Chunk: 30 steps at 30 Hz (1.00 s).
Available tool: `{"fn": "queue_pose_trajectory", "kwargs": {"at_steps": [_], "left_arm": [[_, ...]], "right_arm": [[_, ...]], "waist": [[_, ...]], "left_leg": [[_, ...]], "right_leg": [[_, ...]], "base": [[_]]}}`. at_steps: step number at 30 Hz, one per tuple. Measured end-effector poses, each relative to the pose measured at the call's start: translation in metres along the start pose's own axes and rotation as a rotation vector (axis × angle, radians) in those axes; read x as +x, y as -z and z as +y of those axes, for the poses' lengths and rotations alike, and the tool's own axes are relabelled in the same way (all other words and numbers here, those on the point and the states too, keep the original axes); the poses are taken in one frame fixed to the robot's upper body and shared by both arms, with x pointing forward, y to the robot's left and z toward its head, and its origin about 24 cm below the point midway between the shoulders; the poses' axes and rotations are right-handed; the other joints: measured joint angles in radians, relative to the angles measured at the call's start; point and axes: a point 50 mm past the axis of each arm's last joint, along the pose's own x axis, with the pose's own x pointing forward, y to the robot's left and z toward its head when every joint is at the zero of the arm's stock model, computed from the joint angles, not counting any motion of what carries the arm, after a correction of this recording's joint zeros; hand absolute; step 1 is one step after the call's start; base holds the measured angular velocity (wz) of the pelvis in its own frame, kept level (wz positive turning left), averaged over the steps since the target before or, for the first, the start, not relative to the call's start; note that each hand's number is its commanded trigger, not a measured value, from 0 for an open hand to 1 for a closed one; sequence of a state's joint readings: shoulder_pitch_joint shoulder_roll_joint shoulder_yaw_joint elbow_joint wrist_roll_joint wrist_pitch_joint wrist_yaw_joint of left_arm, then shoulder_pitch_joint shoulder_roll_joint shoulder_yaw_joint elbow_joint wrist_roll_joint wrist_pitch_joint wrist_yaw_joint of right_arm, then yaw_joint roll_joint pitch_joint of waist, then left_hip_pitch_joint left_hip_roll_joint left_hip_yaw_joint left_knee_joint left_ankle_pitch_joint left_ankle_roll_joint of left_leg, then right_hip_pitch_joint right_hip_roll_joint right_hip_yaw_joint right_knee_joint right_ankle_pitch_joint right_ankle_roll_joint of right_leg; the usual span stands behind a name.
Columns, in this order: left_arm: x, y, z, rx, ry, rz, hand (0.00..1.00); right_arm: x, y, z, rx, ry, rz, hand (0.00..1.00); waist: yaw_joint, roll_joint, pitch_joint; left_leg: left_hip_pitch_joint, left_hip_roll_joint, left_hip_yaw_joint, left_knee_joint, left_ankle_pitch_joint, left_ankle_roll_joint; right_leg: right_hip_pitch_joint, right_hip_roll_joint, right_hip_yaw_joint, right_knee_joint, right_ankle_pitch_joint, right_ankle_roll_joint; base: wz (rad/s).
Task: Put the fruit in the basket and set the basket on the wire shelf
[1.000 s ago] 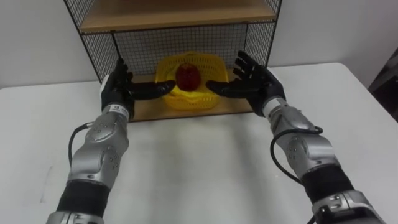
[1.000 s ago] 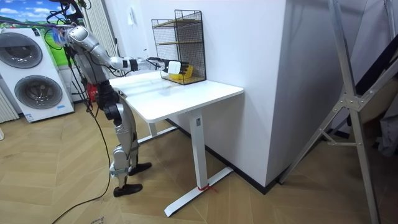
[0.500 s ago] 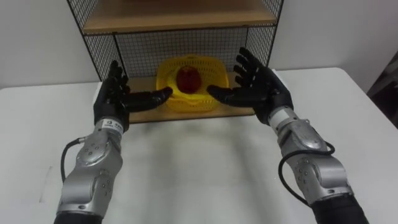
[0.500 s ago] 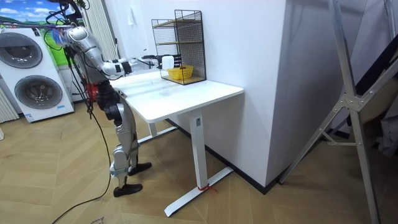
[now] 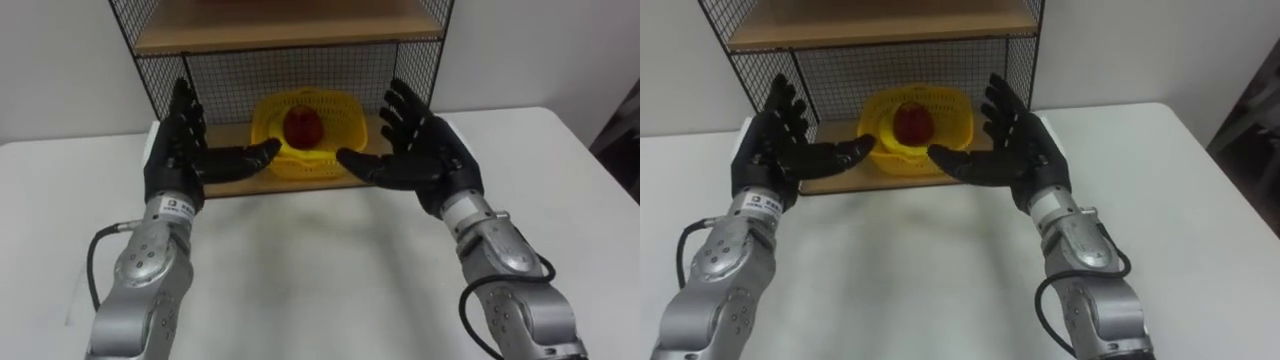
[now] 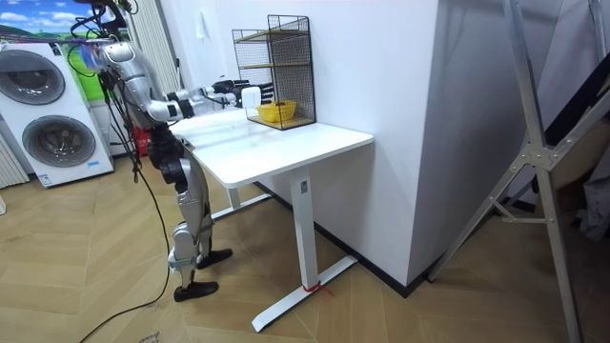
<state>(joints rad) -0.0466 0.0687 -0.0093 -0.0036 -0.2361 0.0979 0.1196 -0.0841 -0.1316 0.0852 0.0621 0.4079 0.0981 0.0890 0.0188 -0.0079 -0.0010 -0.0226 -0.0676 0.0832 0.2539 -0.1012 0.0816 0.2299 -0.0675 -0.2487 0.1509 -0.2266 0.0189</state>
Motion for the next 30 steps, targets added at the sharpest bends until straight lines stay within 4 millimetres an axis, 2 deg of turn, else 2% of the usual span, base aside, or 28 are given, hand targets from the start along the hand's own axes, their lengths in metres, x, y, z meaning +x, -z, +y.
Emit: {"fn": "queue_pose_trajectory", "kwargs": {"at_steps": [8,13,17,20,23,26,28,30], "left_arm": [[-0.017,-0.001,0.005,0.032,0.046,-0.064,0.0],[-0.038,0.013,0.02,0.063,0.036,-0.02,0.0],[-0.051,0.012,0.035,0.067,-0.027,-0.041,0.0],[-0.056,0.0,0.05,0.059,-0.095,-0.112,0.0],[-0.069,-0.021,0.072,0.066,-0.208,-0.235,0.0],[-0.08,-0.041,0.098,0.109,-0.38,-0.345,0.0],[-0.092,-0.055,0.12,0.129,-0.56,-0.418,0.0],[-0.103,-0.067,0.134,0.141,-0.689,-0.485,0.0]], "right_arm": [[-0.008,-0.013,-0.003,-0.053,-0.005,-0.102,0.0],[-0.031,-0.007,-0.019,-0.058,0.057,-0.106,0.0],[-0.051,-0.009,-0.032,-0.066,0.124,-0.127,0.0],[-0.058,-0.021,-0.044,-0.105,0.189,-0.175,0.0],[-0.076,-0.037,-0.06,-0.157,0.311,-0.27,0.0],[-0.092,-0.052,-0.078,-0.214,0.461,-0.345,0.0],[-0.104,-0.064,-0.095,-0.246,0.589,-0.399,0.0],[-0.116,-0.076,-0.11,-0.279,0.694,-0.439,0.0]], "waist": [[-0.01,-0.001,0.0001],[-0.012,-0.003,-0.001],[-0.008,-0.007,-0.0005],[-0.005,-0.012,-0.0019],[0.008,-0.015,-0.0053],[0.018,-0.013,-0.0066],[0.018,-0.009,-0.0077],[0.023,-0.008,-0.0072]], "left_leg": [[-0.001,-0.001,0.002,-0.005,0.0,-0.001],[-0.004,0.002,0.003,0.005,-0.008,-0.005],[-0.013,0.002,0.003,0.016,-0.014,-0.005],[-0.012,0.002,0.004,0.015,-0.015,-0.005],[-0.013,0.001,0.002,0.019,-0.023,-0.006],[-0.015,0.0,-0.003,0.022,-0.025,-0.008],[-0.017,-0.001,-0.005,0.022,-0.026,-0.008],[-0.017,-0.003,-0.006,0.021,-0.026,-0.008]], "right_leg": [[-0.003,-0.001,0.0,-0.001,-0.003,0.0],[-0.004,0.0,0.0,0.001,-0.006,-0.003],[-0.009,0.0,0.0,0.0,-0.013,-0.002],[-0.009,0.0,0.005,0.002,-0.013,-0.002],[-0.008,0.0,0.001,-0.001,-0.013,-0.002],[-0.007,0.0,-0.002,-0.001,-0.013,-0.002],[-0.008,0.0,-0.002,-0.002,-0.015,-0.002],[-0.008,-0.001,-0.003,-0.001,-0.018,0.001]], "base": [[0.0],[-0.01],[0.0],[0.0],[0.0],[0.01],[0.0],[0.0]]}}
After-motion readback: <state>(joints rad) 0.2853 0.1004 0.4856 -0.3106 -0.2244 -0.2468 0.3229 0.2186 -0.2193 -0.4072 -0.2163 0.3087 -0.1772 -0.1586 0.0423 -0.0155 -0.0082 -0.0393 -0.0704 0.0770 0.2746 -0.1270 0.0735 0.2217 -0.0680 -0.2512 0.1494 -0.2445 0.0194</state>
